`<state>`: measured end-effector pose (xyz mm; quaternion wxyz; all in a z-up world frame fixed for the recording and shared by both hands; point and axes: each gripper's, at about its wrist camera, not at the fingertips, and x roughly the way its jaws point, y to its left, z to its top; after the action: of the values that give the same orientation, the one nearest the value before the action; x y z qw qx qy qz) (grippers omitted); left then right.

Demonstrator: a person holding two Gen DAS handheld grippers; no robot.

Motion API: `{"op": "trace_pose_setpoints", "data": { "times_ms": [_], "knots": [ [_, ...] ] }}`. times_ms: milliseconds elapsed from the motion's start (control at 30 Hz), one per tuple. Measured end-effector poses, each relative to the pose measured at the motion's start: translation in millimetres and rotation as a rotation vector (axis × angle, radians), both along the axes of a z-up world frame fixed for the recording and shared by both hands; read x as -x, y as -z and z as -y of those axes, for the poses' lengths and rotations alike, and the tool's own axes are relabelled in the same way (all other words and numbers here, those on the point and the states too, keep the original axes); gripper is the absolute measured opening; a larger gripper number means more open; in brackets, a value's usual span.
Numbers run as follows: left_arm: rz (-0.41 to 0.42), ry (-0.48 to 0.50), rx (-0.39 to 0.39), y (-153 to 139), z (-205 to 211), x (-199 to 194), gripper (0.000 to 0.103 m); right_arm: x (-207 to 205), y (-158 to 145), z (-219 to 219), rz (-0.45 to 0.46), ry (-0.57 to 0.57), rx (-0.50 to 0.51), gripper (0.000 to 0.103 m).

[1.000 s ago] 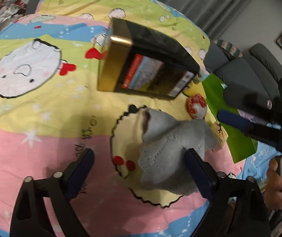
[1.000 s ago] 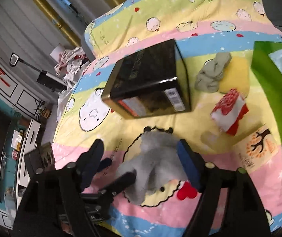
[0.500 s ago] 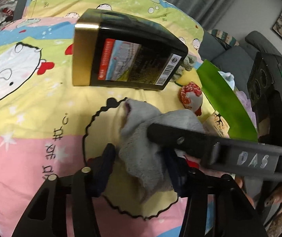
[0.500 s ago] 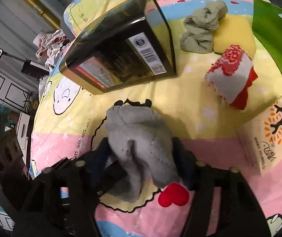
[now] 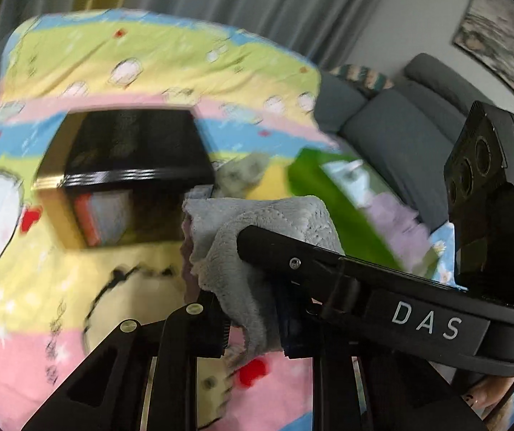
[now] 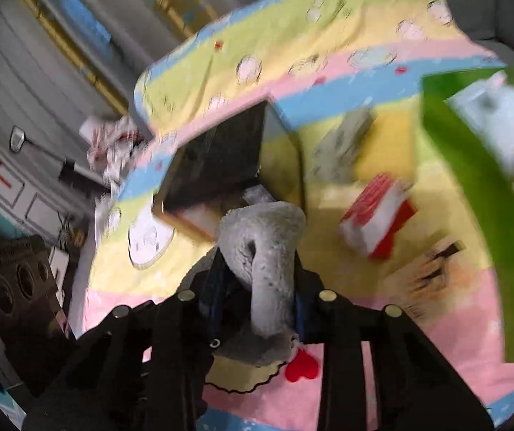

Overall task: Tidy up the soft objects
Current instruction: 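Carry the grey knit cloth with the right tool over the green box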

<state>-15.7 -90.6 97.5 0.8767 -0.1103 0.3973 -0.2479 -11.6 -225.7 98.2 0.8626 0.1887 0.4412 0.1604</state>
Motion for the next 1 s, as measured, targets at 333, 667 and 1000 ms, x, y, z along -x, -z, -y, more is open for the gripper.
{"op": "trace_pose_setpoints", "data": {
  "times_ms": [333, 667, 1000],
  "knots": [
    [0.14, 0.197, 0.028, -51.2, 105.0, -16.3, 0.021, 21.3, -60.0, 114.2, 0.155, 0.303, -0.066, 0.03],
    [0.089, 0.386, 0.028, -32.2, 188.7, -20.6, 0.021, 55.6, -45.9, 185.8, 0.139, 0.547, -0.07, 0.031],
    [0.026, 0.476, -0.002, -13.8, 241.0, -23.2, 0.021, 65.5, -26.6, 228.3, 0.086, 0.683, -0.091, 0.032]
  ]
}}
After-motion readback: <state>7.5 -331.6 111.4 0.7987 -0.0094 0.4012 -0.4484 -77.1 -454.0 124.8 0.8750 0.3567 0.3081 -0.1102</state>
